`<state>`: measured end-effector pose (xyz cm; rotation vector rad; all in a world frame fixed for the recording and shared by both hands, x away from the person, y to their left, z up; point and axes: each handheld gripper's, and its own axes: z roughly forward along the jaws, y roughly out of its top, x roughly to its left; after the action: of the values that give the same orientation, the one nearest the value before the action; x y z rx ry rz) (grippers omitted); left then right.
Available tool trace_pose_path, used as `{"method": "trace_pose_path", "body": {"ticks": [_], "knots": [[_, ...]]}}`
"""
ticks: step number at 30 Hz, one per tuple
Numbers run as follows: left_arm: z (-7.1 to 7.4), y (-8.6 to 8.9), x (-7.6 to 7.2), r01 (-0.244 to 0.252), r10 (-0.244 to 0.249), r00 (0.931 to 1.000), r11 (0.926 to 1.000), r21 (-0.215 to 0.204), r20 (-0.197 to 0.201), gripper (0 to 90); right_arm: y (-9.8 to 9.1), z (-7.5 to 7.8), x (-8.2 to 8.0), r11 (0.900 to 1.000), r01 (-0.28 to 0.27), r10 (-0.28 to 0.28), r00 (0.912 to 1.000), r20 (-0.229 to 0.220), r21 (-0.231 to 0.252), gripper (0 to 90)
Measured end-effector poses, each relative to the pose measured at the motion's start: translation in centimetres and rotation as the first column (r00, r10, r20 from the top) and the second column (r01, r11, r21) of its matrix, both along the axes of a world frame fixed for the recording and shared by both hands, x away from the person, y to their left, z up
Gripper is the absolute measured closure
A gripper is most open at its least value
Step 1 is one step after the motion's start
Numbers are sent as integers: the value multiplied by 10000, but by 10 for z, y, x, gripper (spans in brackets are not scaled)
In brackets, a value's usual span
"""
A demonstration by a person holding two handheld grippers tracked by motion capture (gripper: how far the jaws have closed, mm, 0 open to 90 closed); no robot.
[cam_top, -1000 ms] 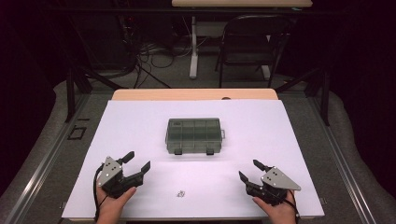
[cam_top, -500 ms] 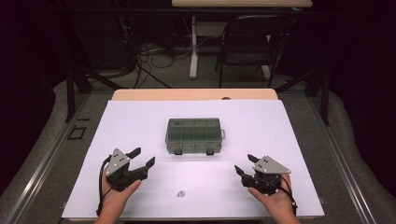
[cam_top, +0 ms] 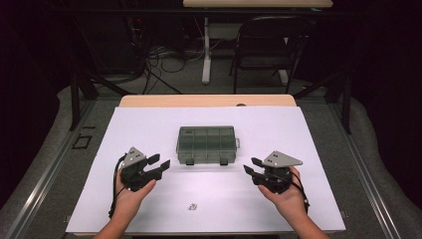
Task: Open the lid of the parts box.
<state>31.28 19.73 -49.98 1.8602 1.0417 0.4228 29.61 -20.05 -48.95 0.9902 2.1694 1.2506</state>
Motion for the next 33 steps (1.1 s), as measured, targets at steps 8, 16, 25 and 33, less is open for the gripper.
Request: {"method": "trace_pose_path", "body": {"ticks": [8,16,25,33], "knots": [[5,-8,15,292,-262,9981,9981,545,-552,705,16,5,21,9969,-488,470,9984,-300,-616,707],[2,-12,30,202,-113,9938,9966,797,-1106,855,15,-1,40,9958,-281,202,9958,-897,-867,845],[-4,-11,42,300,-193,9888,9971,704,-1482,900,11,-11,56,9978,-25,-66,9907,-1357,-665,900],[-12,-15,52,159,-17,9816,9972,728,-1907,900,16,-21,67,9959,124,-263,9875,-1552,-900,900]]}}
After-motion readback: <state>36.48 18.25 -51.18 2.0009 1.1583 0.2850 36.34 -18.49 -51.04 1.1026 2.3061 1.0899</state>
